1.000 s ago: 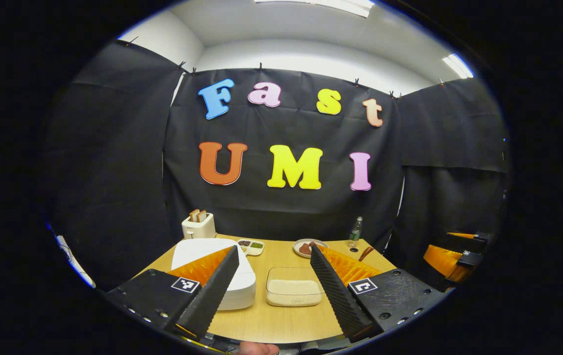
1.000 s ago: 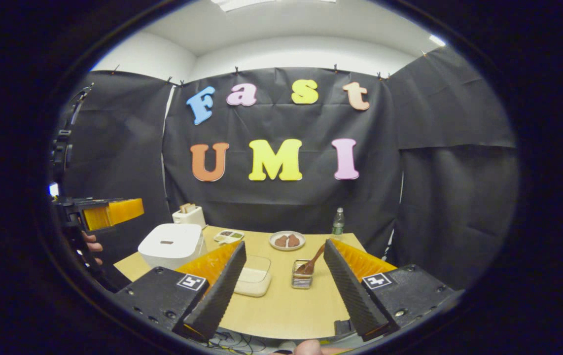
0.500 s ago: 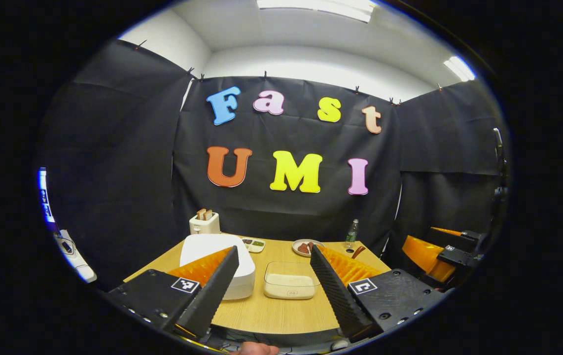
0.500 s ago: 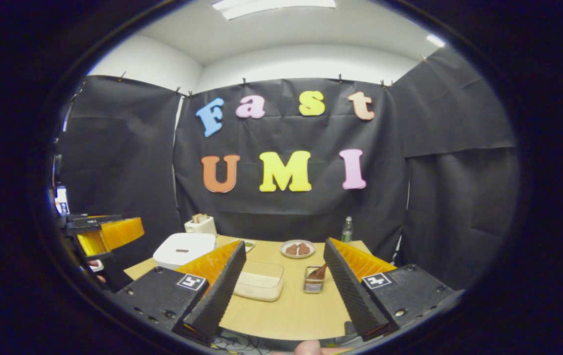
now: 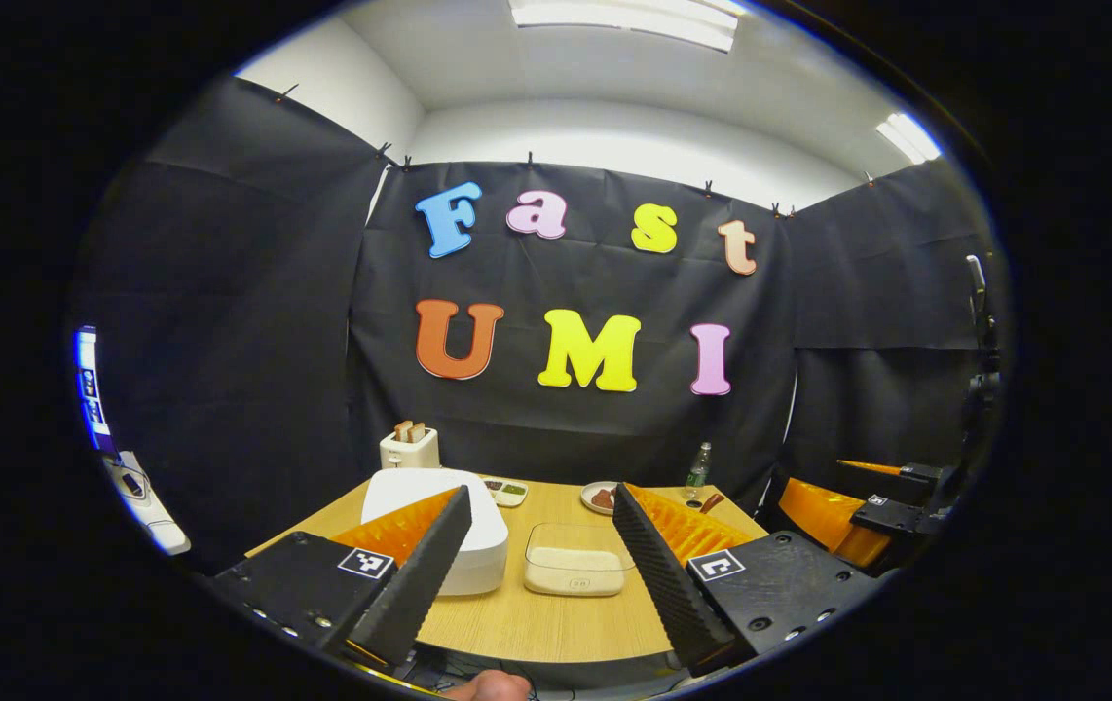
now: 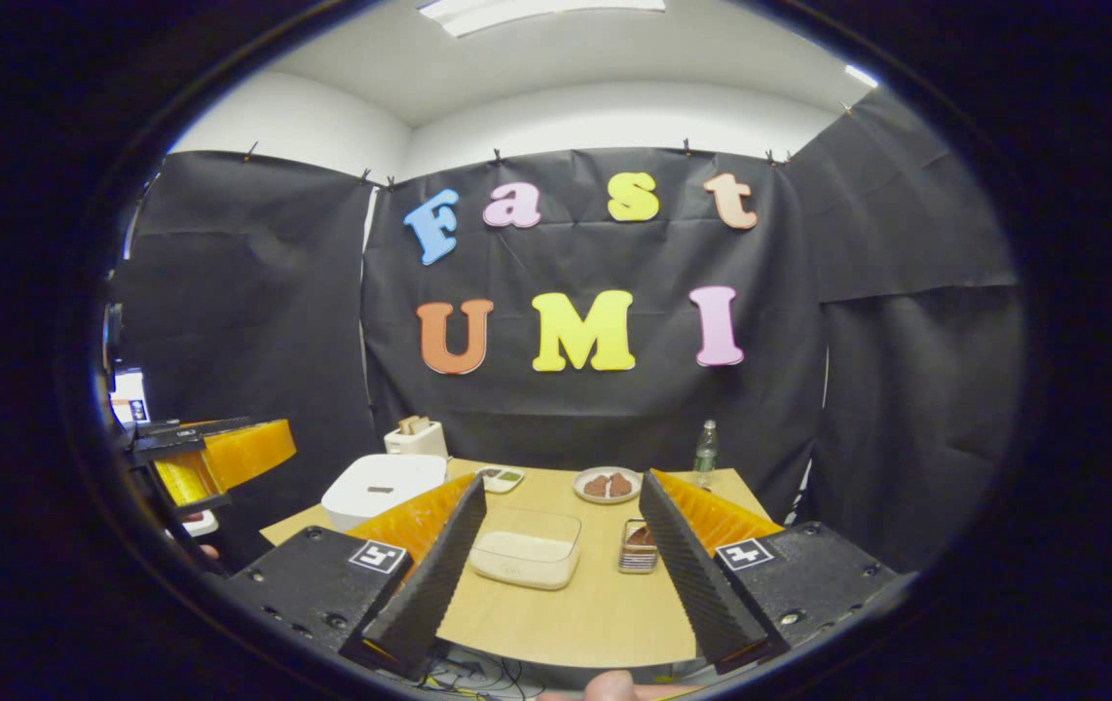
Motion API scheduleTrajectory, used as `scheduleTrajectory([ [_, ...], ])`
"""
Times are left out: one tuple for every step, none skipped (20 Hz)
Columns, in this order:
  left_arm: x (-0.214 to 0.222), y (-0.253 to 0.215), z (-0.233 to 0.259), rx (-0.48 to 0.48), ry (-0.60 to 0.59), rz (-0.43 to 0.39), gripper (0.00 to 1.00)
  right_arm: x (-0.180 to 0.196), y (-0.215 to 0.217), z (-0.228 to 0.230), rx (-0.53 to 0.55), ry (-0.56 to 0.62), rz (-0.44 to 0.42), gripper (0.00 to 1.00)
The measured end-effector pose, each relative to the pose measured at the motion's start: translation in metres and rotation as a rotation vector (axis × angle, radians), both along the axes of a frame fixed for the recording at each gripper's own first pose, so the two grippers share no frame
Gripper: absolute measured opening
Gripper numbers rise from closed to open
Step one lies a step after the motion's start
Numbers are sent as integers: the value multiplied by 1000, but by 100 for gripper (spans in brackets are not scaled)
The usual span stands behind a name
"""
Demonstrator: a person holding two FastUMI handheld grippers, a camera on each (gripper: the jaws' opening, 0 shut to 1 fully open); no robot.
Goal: Close the left gripper, press the button to open the rice cooker; take a wooden spoon from the chopstick holder with the right hand, scoop a spoonful of rice and pour it into the rice cooker, then put the wooden spoon back into the chopstick holder.
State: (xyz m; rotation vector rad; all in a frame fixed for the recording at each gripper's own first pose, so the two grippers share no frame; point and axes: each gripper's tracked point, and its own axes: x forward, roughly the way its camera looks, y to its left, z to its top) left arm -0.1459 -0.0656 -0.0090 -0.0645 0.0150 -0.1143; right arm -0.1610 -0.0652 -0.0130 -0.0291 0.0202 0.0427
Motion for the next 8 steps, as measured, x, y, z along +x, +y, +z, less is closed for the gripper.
scheduleTrajectory([
  [-1, -2, 0, -2, -2, -3, 94, -1, -2, 3, -4, -9, -6, 100],
  [-3, -2, -1, -2, -5, -5, 94, -2, -5, 2, -10, -13, -13, 100],
  [-4, -3, -1, -2, -7, -5, 94, -2, -7, 1, -16, -9, -16, 96],
  [-4, -4, -2, -3, -3, -8, 94, -2, -7, 1, -19, -7, -17, 98],
  [-5, -5, -4, -1, 2, -12, 94, -2, -8, 3, -20, -10, -18, 99],
  [-6, -6, -5, 3, 2, -13, 94, -1, -9, 6, -19, -16, -21, 100],
  [-6, -6, -3, 5, -2, -15, 94, 1, -9, 7, -15, -19, -24, 100],
  [-5, -8, -2, 4, -7, -20, 94, 2, -8, 6, -11, -15, -26, 100],
])
